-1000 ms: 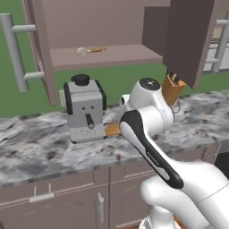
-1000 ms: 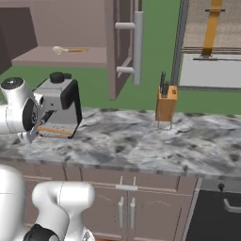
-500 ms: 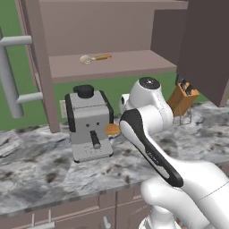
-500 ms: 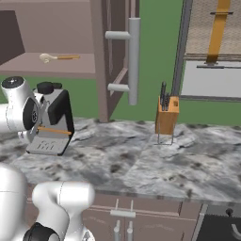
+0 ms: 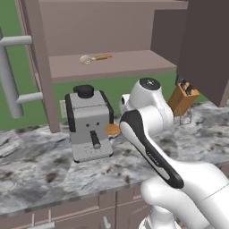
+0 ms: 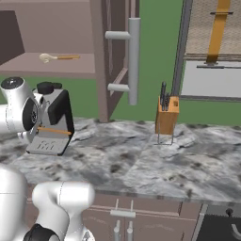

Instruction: Organize the utensils by type. Pick up the wooden spoons from the counter and place them in the open cabinet. Then pick up the metallic utensils from the counter and place them in the open drawer.

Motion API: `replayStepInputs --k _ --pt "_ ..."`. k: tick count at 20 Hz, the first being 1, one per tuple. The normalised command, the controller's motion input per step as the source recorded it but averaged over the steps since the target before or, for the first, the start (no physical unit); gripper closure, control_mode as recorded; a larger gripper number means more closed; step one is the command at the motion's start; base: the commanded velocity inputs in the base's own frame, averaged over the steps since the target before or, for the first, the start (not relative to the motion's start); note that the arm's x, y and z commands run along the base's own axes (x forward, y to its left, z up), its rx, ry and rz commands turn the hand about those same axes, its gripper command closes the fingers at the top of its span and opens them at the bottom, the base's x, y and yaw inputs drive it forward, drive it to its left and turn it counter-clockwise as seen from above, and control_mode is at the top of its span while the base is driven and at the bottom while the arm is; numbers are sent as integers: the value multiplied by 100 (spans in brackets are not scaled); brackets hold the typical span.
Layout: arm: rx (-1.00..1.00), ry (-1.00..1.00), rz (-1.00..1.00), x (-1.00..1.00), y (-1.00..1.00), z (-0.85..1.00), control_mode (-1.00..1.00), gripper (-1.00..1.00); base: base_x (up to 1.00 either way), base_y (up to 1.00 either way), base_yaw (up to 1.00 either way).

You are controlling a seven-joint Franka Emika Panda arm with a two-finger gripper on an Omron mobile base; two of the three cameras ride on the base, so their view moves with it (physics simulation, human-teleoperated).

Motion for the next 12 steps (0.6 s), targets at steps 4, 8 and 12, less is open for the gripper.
replayStepInputs --k 4,8,12 --pt "0 0 0 0 0 0 100 100 37 0 0" --pt "0 0 0 0 0 0 100 100 1 0 0" --pt "0 -4 0 2 0 5 -100 100 0 0 0"
